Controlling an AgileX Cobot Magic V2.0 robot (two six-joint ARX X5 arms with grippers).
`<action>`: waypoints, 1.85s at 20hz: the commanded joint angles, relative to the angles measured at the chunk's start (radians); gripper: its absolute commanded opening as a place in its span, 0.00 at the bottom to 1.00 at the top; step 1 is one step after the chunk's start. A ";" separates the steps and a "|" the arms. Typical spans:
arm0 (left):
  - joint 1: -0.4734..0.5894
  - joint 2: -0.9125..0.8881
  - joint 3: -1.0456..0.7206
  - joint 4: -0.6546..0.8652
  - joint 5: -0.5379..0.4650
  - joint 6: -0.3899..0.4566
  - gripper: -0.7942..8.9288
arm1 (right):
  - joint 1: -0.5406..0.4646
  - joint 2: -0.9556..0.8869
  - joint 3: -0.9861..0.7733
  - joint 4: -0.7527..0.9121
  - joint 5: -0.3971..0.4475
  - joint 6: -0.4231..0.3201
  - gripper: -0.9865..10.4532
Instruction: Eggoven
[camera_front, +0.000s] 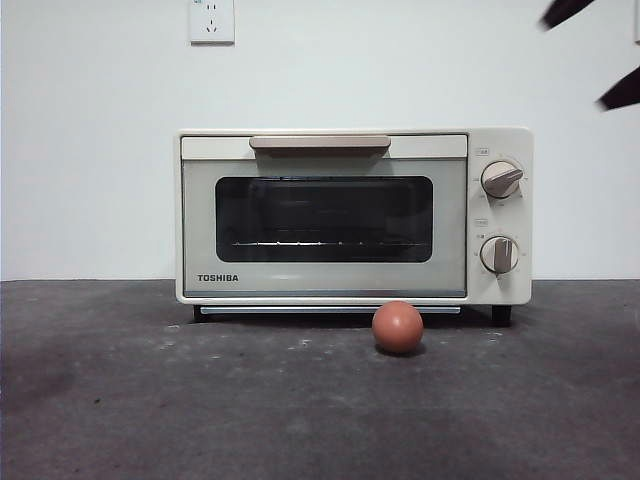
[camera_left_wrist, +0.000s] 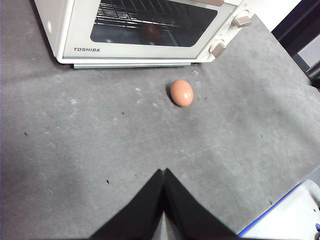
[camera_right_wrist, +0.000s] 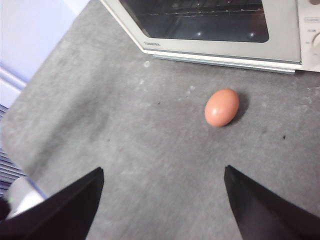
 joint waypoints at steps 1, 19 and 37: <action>-0.002 0.005 0.017 0.010 0.002 0.009 0.09 | 0.081 0.101 0.018 0.074 0.095 0.063 0.42; -0.058 0.005 0.017 0.009 0.001 0.008 0.09 | 0.301 0.868 0.287 0.291 0.492 0.132 0.42; -0.066 0.007 0.017 0.010 0.001 0.008 0.09 | 0.305 1.044 0.315 0.387 0.568 0.133 0.33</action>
